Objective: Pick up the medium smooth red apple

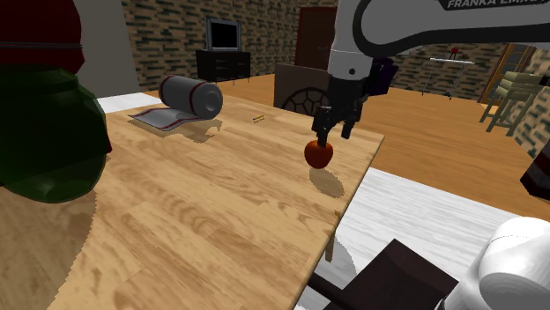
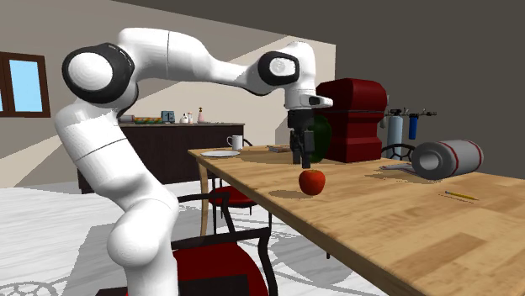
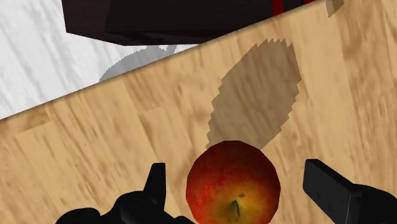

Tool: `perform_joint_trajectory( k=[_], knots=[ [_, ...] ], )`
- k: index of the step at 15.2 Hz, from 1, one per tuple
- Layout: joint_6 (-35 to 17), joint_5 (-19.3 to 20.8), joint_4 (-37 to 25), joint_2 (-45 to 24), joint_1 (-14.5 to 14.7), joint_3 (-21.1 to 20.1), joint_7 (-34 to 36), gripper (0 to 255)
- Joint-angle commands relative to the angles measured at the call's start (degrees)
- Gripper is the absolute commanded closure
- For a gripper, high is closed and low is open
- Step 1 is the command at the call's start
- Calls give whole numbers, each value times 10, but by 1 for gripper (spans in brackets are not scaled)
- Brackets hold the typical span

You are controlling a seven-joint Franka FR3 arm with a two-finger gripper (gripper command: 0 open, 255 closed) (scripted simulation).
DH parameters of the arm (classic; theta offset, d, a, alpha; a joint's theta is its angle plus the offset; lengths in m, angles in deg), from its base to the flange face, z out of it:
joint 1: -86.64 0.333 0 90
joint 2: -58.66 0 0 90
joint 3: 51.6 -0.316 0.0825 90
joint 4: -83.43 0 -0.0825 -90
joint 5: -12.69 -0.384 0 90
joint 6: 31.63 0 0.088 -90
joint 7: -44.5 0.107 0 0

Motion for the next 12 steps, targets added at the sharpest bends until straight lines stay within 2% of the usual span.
perform_joint_trajectory(
  k=[1,9,10,12],
  knots=[
    [-7,8,-14,-21,-1,-11,12,0],
    [-57,6,41,-17,1,-13,14,0],
    [-56,7,40,-17,1,-13,14,255],
    [-56,7,39,-18,0,-13,13,255]
  ],
)
